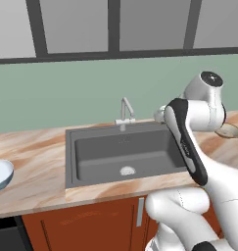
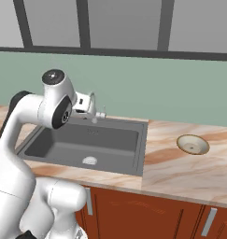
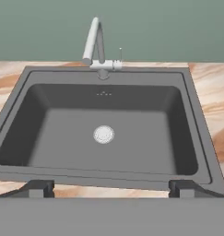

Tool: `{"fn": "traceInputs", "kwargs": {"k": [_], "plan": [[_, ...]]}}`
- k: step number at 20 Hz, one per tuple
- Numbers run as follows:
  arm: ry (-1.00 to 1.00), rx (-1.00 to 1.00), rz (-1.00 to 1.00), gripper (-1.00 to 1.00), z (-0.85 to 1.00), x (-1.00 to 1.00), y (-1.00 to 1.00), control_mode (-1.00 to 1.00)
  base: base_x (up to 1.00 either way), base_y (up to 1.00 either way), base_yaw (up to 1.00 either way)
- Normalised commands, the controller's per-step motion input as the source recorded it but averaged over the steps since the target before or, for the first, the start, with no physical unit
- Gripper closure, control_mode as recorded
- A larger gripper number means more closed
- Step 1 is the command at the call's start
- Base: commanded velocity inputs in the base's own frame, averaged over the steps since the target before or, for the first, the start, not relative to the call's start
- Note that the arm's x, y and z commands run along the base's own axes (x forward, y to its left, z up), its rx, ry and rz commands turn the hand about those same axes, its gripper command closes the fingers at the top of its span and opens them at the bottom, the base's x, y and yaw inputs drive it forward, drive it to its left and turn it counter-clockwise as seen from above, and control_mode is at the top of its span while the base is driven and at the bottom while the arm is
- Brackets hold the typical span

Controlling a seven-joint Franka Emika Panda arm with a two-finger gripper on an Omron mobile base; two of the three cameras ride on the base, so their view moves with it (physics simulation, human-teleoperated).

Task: Rinse each bowl for a few seconds and place them down in the sink or on the counter.

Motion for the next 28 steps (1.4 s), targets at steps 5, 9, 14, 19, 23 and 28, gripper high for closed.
{"fn": "traceInputs", "kwargs": {"k": [5,9,14,19,23,28], "plan": [[-0.14,0.0,0.06,-1.0,-0.13,0.0,-0.05,-1.0,0.0,0.0,0.0],[-0.11,0.01,0.06,-1.0,-0.1,0.04,-0.07,-1.0,0.0,0.0,0.0],[-0.12,0.01,0.06,-1.0,-0.08,0.05,-0.09,-1.0,0.0,0.0,0.0],[-0.14,0.0,0.07,-1.0,-0.06,0.05,-0.09,-1.0,0.0,0.0,0.0],[-0.15,0.0,0.08,-1.0,-0.05,0.07,-0.08,-1.0,0.0,0.0,0.0],[-0.15,0.0,0.09,-1.0,-0.06,0.08,-0.08,-1.0,0.0,0.0,0.0]]}}
